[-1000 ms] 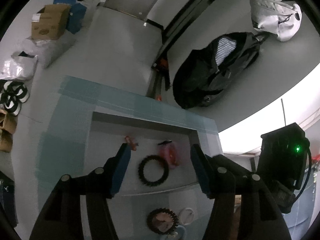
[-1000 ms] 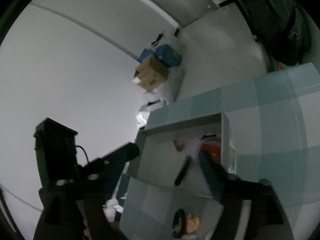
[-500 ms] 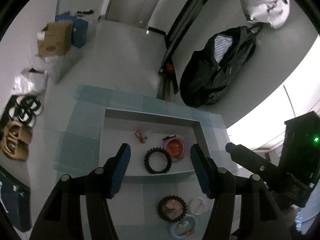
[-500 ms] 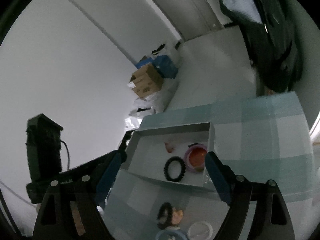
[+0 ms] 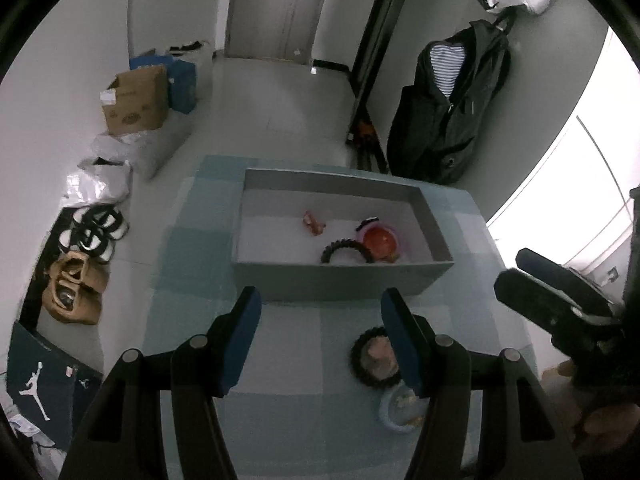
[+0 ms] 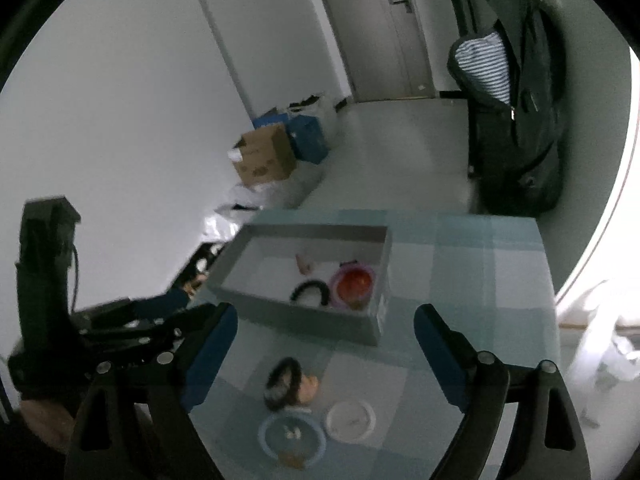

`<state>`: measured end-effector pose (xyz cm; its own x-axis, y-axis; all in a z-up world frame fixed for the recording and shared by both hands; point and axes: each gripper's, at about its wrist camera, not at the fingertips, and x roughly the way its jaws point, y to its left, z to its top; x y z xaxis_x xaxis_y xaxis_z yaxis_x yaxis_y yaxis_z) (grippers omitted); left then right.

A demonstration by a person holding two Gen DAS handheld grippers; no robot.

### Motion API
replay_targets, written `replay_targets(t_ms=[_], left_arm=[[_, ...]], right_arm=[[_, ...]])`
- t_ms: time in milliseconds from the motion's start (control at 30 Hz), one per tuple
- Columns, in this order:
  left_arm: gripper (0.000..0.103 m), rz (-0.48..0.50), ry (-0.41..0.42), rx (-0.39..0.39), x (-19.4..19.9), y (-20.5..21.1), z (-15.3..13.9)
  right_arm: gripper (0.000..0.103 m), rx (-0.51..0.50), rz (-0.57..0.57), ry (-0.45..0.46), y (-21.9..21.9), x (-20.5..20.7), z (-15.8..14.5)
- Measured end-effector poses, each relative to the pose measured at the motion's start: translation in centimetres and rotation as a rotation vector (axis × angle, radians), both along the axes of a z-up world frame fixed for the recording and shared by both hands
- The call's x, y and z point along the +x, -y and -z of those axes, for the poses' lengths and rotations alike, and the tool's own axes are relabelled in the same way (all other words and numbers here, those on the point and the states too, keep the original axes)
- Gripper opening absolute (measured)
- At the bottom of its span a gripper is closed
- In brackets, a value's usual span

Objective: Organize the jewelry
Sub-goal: 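Withdraw both tools from the box back toward the remaining jewelry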

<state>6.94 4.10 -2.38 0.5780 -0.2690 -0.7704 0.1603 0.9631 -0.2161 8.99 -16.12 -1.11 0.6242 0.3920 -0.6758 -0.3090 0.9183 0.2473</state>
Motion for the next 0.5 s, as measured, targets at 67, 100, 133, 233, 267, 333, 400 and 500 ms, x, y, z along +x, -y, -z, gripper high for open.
replay_targets(t_ms=[67,100,133,233,267,333,400,500], left_arm=[[0.058,-0.006,0.000,0.015,-0.4,-0.1,0.1],[0.058,-0.013,-0.003,0.014,-0.6,-0.2,0.2],[0.058,-0.017,-0.007,0.012,-0.9,-0.3,0.3],[0.067,-0.043,-0.007,0.014,-1.5,-0.5,0.4],[0.070,-0.051,0.001,0.017,-1.8,-0.5,0.4],[0.072,-0.057,0.006,0.021,-2.5,-0.1,0.6],[0.072,-0.054,0.001,0.020,-3.0,0.2,0.9],[0.072,-0.052,-0.016,0.028,-3.5,0.4,1.3]], right_arm=[[0.091,-0.028,-0.010,0.010,-0.3,-0.7,0.2],[0.092,-0.044,-0.014,0.013,-0.5,-1.1,0.3],[0.092,-0.057,-0.015,0.015,-0.6,-1.4,0.5],[0.094,-0.090,-0.026,0.012,-1.1,-2.4,1.1],[0.094,-0.105,-0.034,0.010,-1.3,-2.7,1.3],[0.094,-0.133,-0.045,0.015,-1.7,-3.1,1.4],[0.094,-0.156,-0.052,0.013,-2.1,-3.5,1.7],[0.094,-0.172,-0.058,-0.004,-2.2,-4.1,2.2]])
